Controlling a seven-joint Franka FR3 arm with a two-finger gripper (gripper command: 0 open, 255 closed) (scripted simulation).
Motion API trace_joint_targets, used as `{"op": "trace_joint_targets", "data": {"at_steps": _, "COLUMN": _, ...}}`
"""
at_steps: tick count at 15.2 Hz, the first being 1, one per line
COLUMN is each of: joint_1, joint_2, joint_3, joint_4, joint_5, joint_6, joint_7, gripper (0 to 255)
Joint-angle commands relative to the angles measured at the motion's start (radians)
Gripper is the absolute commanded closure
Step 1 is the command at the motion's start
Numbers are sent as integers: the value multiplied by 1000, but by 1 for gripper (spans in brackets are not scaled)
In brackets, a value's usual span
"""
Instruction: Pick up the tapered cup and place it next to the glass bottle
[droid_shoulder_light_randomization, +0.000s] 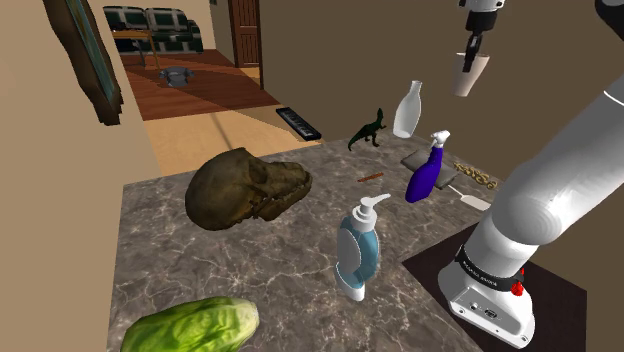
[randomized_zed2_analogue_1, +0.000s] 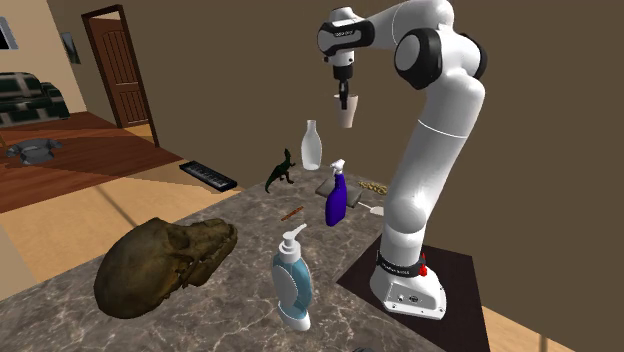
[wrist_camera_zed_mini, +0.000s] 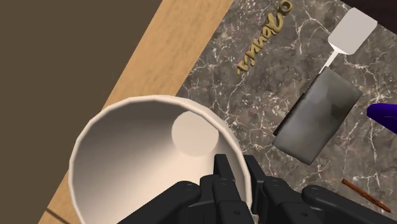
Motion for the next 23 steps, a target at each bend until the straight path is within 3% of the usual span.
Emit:
{"op": "trace_joint_targets", "data": {"at_steps": 1, "joint_1": -2, "joint_2": -4, "joint_3": -2, "joint_4": -30, "joint_5": -3, "joint_6": 28, "joint_7": 5, "gripper": 255}}
{"op": "trace_joint_targets", "data": {"at_steps": 23, "joint_1": -17, "joint_2": 1, "joint_3": -37, "joint_4": -319, "joint_5": -31, "joint_6": 317, "joint_7": 55, "gripper": 255}}
